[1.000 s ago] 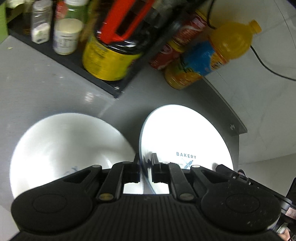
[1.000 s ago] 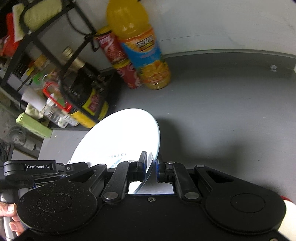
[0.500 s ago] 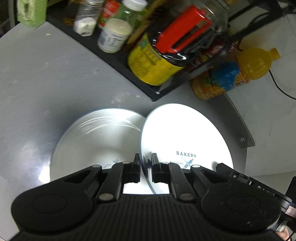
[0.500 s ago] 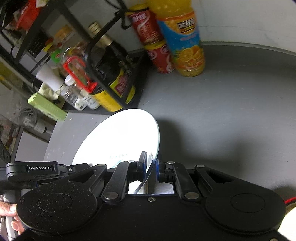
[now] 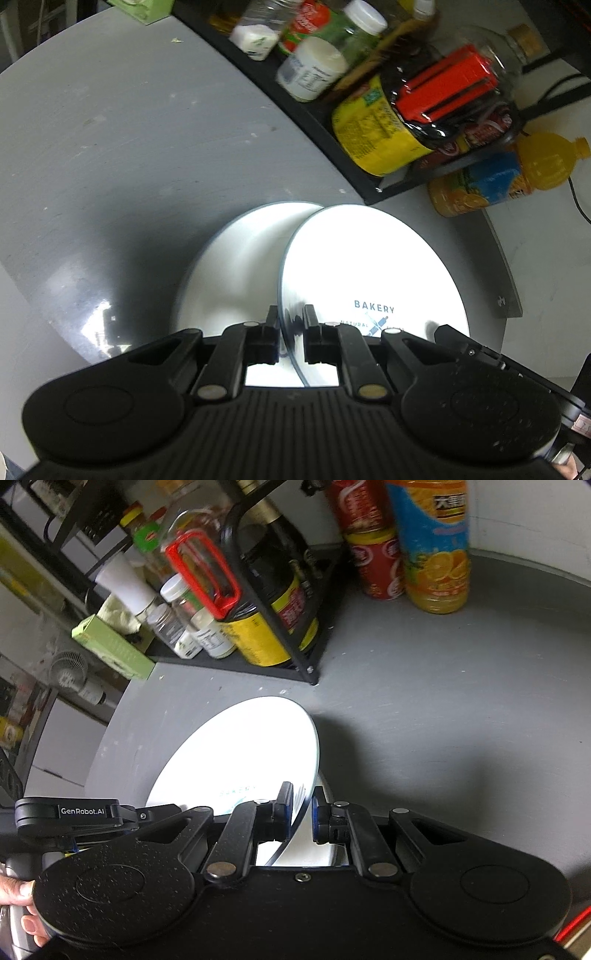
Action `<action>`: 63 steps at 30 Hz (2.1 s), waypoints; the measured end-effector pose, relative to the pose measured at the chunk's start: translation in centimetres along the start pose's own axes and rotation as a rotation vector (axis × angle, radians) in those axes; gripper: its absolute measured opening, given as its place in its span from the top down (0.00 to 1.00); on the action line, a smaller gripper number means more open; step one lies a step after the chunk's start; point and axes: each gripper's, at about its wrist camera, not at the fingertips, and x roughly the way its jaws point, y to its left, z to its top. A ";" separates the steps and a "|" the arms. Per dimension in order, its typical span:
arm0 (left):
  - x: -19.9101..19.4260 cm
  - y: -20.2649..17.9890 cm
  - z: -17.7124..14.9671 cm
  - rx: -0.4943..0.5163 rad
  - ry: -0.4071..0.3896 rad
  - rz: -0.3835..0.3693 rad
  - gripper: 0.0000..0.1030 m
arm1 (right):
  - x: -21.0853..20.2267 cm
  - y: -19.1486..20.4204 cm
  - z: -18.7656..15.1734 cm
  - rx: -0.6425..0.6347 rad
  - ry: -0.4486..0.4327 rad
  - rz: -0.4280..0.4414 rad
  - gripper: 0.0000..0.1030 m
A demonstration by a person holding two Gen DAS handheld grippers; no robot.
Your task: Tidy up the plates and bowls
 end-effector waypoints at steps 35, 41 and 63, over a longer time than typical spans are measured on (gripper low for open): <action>2.9 0.4 -1.0 0.004 0.082 0.124 0.86 | 1.5 -0.5 -1.7 -0.032 0.028 -0.070 0.94; 0.7 -0.5 0.9 0.082 0.035 0.141 0.69 | 1.5 -0.3 -1.8 -0.037 0.024 -0.078 0.94; 3.5 1.3 -0.1 0.081 0.030 0.191 0.48 | 3.1 0.7 -2.2 -0.090 0.057 -0.144 0.89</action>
